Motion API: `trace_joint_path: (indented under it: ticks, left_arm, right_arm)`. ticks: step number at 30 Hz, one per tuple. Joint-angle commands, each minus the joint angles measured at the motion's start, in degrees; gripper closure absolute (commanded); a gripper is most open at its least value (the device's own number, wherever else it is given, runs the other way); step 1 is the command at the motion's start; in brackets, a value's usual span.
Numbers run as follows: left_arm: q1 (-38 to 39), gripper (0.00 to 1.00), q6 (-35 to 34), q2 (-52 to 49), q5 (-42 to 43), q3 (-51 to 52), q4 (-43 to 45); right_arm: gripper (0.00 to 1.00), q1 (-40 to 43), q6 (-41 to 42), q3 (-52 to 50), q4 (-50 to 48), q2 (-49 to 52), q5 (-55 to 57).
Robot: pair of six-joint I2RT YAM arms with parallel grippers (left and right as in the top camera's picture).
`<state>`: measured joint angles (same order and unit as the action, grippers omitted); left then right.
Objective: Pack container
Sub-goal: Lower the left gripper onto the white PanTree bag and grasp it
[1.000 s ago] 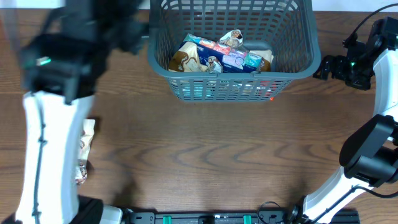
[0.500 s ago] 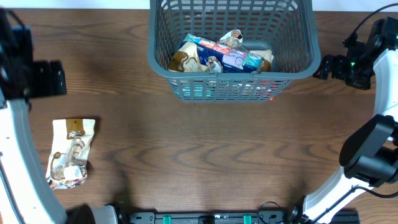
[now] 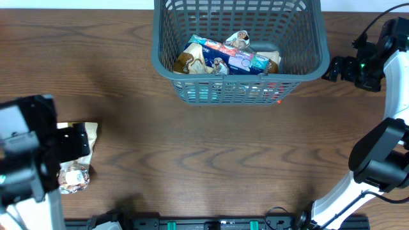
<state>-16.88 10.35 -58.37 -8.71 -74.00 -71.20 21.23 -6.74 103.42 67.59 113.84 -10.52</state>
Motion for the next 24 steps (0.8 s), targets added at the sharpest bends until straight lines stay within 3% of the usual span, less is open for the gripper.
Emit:
trace_joint_path:
  ticks: [1, 14, 24]
  left_arm:
    - [-0.2, 0.01, 0.9, -4.5, 0.6, 6.4, 3.9]
    - [-1.6, 0.01, 1.7, -23.0, 0.6, 11.1, 13.9]
    - [-5.0, 0.01, -1.6, -19.5, 2.7, 14.4, 14.4]
  right_arm:
    - [0.01, -0.7, -0.8, 0.4, -0.2, -1.8, -0.4]
    - [0.01, -0.7, -0.8, 0.4, 0.0, -1.8, -0.4]
    - [0.01, -0.7, -0.8, 0.4, -0.1, -1.8, -0.4]
